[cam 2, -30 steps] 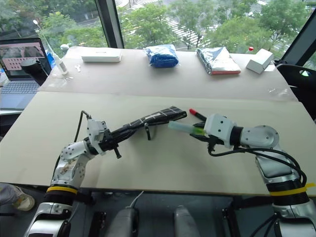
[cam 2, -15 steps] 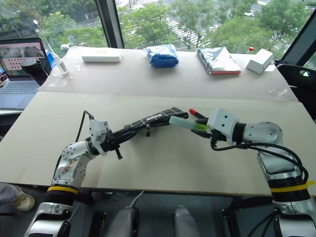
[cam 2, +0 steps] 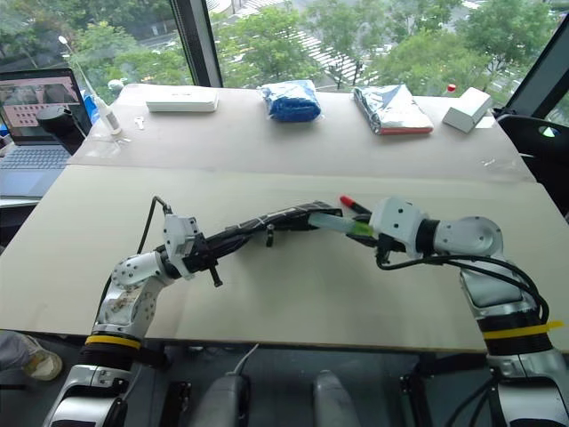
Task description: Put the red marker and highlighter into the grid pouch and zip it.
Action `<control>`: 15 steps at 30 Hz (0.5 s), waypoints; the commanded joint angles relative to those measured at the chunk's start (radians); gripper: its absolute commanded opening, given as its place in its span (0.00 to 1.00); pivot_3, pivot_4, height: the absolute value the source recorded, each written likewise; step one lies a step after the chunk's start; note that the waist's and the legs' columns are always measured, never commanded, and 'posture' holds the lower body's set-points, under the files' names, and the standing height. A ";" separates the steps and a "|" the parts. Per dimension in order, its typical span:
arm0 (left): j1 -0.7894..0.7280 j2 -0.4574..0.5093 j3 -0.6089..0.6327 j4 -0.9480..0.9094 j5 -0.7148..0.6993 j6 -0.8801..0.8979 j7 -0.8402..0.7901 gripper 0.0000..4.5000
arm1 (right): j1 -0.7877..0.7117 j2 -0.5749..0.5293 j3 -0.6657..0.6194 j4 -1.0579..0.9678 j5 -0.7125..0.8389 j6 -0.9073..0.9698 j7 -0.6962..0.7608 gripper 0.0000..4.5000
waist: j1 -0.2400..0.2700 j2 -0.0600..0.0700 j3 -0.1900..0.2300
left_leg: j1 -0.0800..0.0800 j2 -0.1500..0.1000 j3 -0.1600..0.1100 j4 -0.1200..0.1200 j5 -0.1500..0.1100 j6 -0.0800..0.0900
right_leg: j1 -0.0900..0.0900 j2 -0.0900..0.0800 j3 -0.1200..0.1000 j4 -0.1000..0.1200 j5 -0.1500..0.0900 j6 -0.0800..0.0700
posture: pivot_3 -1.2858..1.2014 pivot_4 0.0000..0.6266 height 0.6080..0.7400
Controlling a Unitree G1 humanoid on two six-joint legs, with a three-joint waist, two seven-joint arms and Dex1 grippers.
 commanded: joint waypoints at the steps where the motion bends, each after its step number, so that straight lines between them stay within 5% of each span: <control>1: -0.010 0.006 -0.007 -0.037 -0.008 0.004 -0.010 0.00 | -0.045 0.029 0.036 -0.008 -0.028 -0.035 -0.009 0.24 | 0.000 0.000 0.000 | 0.000 0.000 0.000 0.000 0.000 0.000 | 0.000 0.000 0.000 0.000 0.000 0.000 | 0.52 0.24 1.00; 15: -0.017 0.005 -0.010 -0.039 -0.012 0.018 -0.013 0.00 | -0.185 0.265 0.239 0.012 -0.175 -0.096 -0.069 0.24 | 0.003 0.000 0.000 | 0.000 0.000 0.000 0.000 0.000 0.000 | 0.000 0.000 0.000 0.001 0.000 0.000 | 0.52 0.24 1.00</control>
